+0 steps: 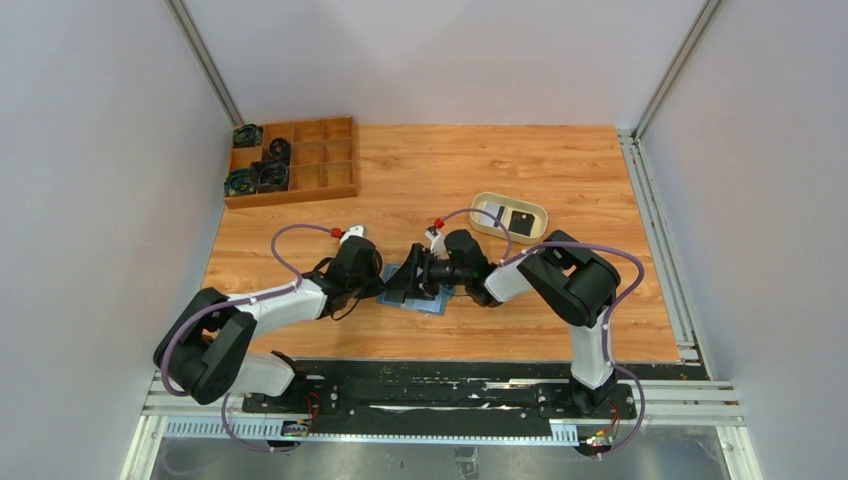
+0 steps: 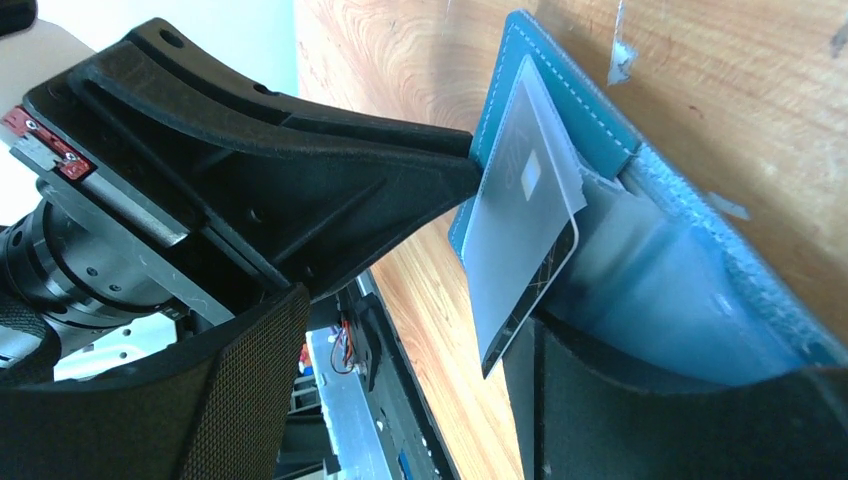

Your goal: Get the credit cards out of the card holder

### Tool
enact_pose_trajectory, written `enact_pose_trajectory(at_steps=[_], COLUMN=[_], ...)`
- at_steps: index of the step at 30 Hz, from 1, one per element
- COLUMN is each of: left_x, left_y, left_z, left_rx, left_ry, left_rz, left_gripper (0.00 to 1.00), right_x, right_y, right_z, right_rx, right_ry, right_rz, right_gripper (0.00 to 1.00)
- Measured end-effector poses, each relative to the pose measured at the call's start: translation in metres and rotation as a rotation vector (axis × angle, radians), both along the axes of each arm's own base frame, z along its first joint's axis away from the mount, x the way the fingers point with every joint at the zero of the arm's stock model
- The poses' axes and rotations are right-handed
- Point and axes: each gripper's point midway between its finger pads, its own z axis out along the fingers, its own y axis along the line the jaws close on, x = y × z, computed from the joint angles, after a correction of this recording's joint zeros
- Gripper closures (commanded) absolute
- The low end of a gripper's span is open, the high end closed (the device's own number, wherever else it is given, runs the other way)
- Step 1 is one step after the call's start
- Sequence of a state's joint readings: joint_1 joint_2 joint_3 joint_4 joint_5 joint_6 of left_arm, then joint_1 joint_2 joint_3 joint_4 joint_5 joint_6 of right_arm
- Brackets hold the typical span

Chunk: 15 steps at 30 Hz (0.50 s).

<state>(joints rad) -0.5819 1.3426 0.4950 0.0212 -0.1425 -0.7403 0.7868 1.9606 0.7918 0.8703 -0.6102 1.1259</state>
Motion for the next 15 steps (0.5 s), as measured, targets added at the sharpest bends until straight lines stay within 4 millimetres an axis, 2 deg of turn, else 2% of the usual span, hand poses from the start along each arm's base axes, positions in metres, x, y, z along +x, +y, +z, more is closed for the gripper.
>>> enact_pose_trajectory(at_steps=[8,15], left_x=[0.000,0.000], left_y=[0.000,0.000], left_z=[0.000,0.000], left_rx=[-0.001,-0.001], left_ry=[-0.002,-0.002], left_rz=[0.000,0.001], left_gripper=[1.00,1.00], right_x=[-0.008,-0.009], right_y=[-0.002,-0.018], right_z=[-0.005,-0.010], right_rx=[-0.007,-0.017], right_ry=[0.030,0.058], right_rz=[0.014,-0.001], right_gripper=[0.38,0.43])
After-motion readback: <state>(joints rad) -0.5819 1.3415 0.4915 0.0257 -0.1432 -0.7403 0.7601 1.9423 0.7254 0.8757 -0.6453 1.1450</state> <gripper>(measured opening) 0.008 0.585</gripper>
